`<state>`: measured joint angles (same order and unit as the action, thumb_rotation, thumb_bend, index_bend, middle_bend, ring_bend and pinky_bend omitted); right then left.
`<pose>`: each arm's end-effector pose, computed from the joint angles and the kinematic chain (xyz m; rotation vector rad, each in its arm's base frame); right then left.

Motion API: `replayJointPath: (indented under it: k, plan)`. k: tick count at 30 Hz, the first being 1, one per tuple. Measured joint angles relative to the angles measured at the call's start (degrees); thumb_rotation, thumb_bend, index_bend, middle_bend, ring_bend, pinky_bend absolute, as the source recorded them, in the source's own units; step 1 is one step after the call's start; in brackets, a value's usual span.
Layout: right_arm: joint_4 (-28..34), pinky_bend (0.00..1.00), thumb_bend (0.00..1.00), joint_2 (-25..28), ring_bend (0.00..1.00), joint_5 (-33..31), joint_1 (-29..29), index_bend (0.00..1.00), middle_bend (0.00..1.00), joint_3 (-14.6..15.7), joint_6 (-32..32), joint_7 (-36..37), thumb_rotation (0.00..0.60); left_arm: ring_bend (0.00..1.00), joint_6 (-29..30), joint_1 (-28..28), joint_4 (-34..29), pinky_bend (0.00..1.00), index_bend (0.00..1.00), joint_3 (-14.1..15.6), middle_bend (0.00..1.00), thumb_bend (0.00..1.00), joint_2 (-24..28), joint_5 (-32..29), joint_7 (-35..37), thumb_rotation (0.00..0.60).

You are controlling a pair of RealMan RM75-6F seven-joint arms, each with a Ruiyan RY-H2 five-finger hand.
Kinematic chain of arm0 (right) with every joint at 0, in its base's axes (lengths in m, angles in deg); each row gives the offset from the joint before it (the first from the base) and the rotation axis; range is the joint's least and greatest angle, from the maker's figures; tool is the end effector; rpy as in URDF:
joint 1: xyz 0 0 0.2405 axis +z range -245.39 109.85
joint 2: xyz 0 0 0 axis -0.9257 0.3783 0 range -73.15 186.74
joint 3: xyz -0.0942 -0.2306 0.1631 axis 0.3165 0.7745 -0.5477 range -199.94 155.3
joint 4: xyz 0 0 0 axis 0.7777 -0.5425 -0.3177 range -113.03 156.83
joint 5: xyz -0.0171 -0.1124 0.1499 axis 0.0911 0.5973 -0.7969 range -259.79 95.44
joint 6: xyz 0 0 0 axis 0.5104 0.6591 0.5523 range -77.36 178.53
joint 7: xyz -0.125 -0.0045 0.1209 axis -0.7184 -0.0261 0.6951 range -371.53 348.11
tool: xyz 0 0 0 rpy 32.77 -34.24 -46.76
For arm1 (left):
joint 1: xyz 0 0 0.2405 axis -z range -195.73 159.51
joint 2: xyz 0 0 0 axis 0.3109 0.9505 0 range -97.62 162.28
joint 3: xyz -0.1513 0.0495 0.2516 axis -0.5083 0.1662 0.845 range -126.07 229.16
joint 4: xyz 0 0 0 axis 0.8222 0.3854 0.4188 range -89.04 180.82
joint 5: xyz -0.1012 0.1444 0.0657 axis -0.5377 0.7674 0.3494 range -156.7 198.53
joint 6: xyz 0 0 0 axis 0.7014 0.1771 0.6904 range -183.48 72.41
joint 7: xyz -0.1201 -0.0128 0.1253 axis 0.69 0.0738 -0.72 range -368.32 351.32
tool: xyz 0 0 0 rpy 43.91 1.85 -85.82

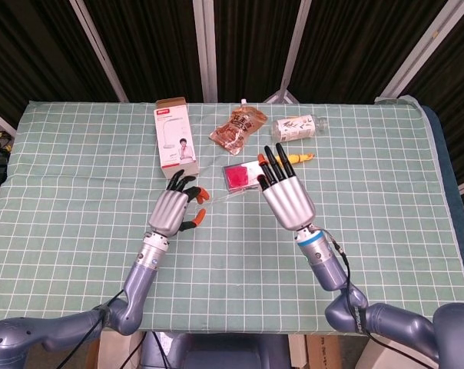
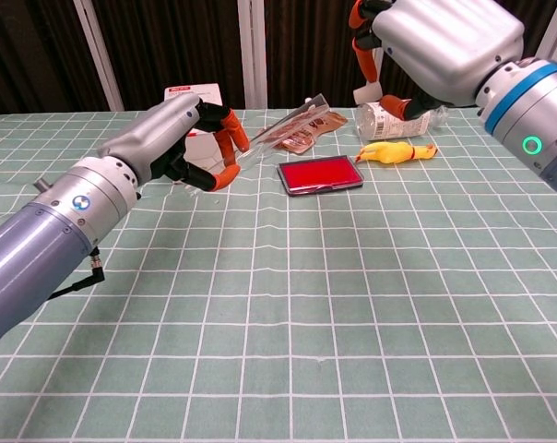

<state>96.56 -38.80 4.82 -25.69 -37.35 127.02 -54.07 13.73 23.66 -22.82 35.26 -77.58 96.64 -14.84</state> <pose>-0.1116 -0.3969 0.0384 1.6279 -0.0531 1.0233 -0.1150 0.3877 -0.0599 -1.5970 -1.0047 -1.3915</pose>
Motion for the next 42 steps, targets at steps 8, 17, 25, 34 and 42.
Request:
replayJointPath:
  k: [8,17,25,34,42]
  plan:
    - [1.27,0.0,0.37,-0.25,0.0,-0.32,-0.02,0.58,0.22,-0.13,0.44,-0.14,0.6,0.17,-0.23,0.09,-0.03,0.04,0.51,-0.06,0.55,0.64,0.01,-0.35,-0.63,0.6]
    - [1.29,0.0,0.37,-0.55,0.0,-0.83,-0.12,0.58,0.22,0.06,0.41,-0.55,0.6,0.17,-0.26,0.16,0.21,0.04,0.51,0.15,0.55,0.64,-0.54,-0.36,-0.63,0.6]
    - [1.02,0.0,0.37,-0.98,0.0,-1.01,-0.21,0.58,0.22,0.47,0.34,-0.23,0.6,0.17,-0.28,0.33,0.4,0.04,0.51,-0.01,0.55,0.64,-1.1,-0.5,-0.62,0.6]
    - [1.43,0.0,0.37,-1.21,0.0,-1.08,-0.25,0.58,0.22,0.57,0.5,-0.34,0.6,0.17,-0.28,0.6,0.49,0.04,0.51,-0.04,0.55,0.64,-1.58,-0.39,-0.91,0.6]
    - [1.78,0.0,0.37,-1.34,0.0,-1.1,-0.37,0.58,0.22,0.72,0.63,-0.34,0.6,0.17,-0.17,0.64,0.38,0.05,0.51,-0.16,0.55,0.64,-1.75,-0.51,-1.29,0.6]
